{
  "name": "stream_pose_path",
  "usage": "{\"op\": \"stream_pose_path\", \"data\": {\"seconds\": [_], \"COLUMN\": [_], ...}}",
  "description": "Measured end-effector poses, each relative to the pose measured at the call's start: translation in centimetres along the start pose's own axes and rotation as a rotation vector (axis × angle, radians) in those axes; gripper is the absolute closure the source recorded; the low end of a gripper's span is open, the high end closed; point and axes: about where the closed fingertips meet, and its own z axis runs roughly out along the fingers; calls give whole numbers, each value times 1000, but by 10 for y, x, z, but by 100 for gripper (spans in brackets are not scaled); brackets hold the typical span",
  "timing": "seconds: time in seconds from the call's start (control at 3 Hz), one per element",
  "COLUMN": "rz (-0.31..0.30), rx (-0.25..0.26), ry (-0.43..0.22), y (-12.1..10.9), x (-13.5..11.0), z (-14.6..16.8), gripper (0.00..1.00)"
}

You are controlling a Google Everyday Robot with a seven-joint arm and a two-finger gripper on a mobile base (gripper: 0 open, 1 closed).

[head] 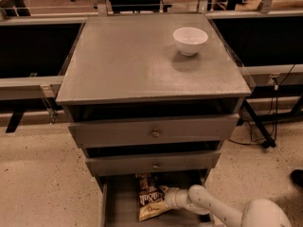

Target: Pick brown chip bag from bottom drawer and place on counter

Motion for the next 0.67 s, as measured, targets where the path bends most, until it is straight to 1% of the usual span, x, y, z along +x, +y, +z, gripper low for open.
{"op": "stream_pose_path", "data": {"seconds": [0.33,0.67], "rz": [-77,-220], "rx": [-64,-129], "ry": [-83,-125], "y": [4,21], "x": [-17,-41], "z": [-15,-38], "gripper": [95,100]}}
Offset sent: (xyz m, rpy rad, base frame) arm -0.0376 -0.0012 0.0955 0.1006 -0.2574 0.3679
